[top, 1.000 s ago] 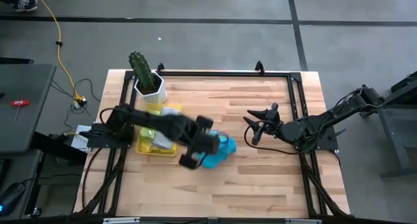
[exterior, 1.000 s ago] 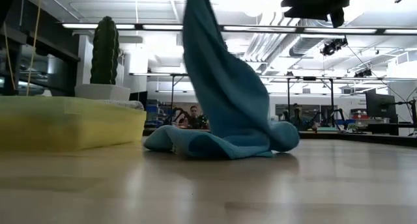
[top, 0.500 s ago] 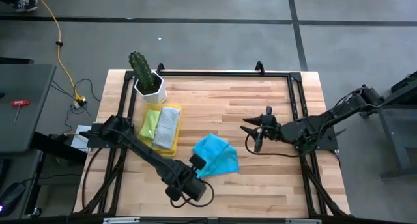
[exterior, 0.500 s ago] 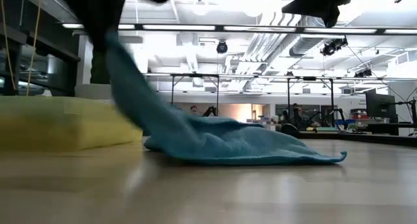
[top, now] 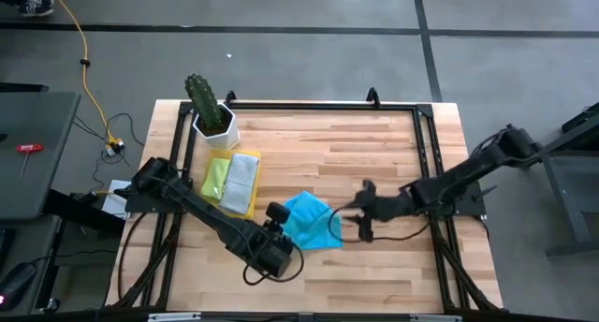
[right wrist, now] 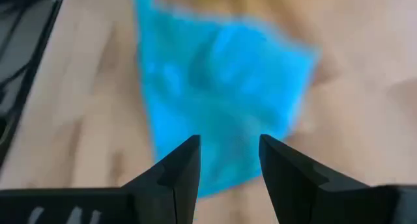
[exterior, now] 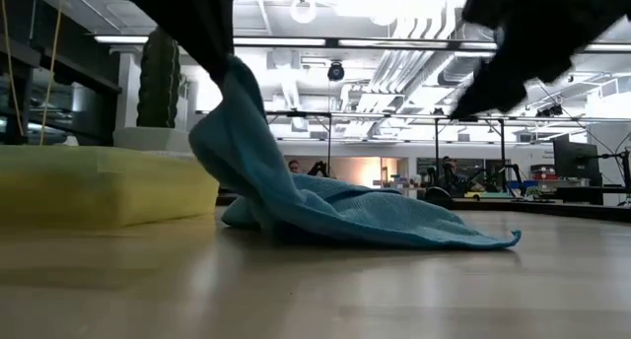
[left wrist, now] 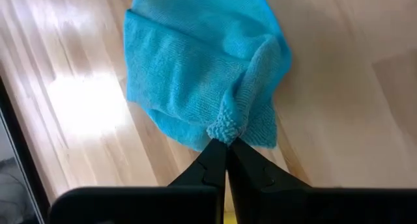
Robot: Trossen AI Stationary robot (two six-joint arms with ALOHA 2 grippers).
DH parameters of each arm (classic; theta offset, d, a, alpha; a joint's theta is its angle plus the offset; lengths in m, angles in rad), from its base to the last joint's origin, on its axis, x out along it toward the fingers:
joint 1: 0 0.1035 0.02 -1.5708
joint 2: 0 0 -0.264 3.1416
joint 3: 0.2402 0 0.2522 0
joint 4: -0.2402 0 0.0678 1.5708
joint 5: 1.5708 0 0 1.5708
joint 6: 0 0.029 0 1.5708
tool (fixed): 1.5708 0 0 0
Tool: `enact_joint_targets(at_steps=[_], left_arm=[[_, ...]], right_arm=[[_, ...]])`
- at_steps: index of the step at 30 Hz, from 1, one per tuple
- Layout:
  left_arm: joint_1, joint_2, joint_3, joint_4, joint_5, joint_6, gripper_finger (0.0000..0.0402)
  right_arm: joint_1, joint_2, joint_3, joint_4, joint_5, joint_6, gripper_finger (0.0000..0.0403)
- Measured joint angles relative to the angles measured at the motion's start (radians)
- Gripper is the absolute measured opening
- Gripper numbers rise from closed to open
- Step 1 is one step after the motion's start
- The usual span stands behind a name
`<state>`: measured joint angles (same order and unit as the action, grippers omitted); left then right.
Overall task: Fold microfiber towels
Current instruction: Fold the blue microfiber towel
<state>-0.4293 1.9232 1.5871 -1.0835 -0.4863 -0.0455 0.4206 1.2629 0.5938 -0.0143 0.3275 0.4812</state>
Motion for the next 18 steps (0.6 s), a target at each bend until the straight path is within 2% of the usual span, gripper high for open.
enact_joint_targets(at_steps=[6,12,18], left_arm=[[0.003,0.001,-0.001,0.001,0.016,-0.022,0.0],[0.001,0.001,-0.001,0.004,0.031,-0.049,0.0],[0.002,0.001,-0.001,0.004,0.042,-0.049,0.0]], right_arm=[[0.06,0.241,0.017,0.055,-0.149,0.04,0.0149],[0.098,0.393,0.113,0.053,-0.154,-0.063,0.0149],[0.115,0.456,0.201,-0.096,-0.135,-0.123,0.0149]])
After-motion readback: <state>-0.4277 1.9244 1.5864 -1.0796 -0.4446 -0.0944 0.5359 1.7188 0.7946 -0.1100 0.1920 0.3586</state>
